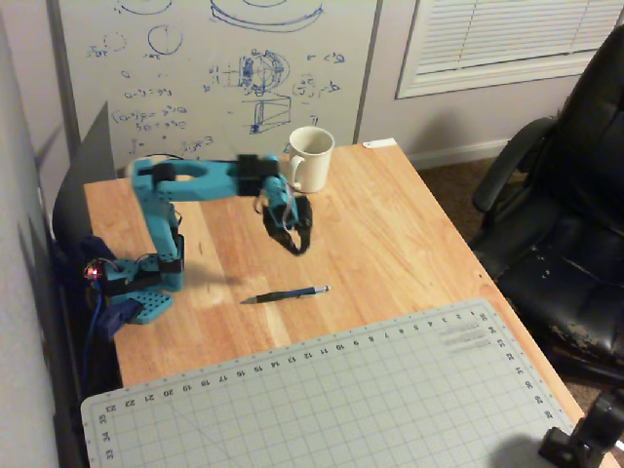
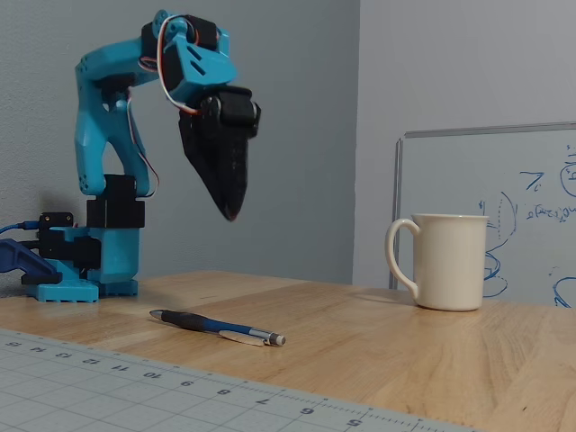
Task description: Touch the pen.
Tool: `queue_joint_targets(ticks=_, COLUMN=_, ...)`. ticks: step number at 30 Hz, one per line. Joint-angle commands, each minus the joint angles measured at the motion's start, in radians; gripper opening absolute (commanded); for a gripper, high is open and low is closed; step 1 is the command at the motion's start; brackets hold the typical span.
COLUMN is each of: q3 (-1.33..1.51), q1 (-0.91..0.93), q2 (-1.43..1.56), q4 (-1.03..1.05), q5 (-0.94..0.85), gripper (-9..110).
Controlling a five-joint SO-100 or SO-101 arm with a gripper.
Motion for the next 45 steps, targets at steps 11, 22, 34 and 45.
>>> queue_joint_targets(ticks=11, q3=-0.23, q1=0.02, q2=-0.391, q4=-0.021, q5=-0.005, gripper=1)
queue_joint_targets(ticks=22, q3=-0.232, q1=0.052, q2=-0.443, q4=-0.021, q5=0.0, gripper=1)
queue_joint_targets(ticks=34, q3=-0.213, q1=0.051, q2=-0.448, q4=-0.021, q5=0.008, gripper=1)
queue_joint_targets(ticks=45, q3=-0.213, q1=0.046, q2=-0.497, q4=-0.021, q5=0.009, gripper=1)
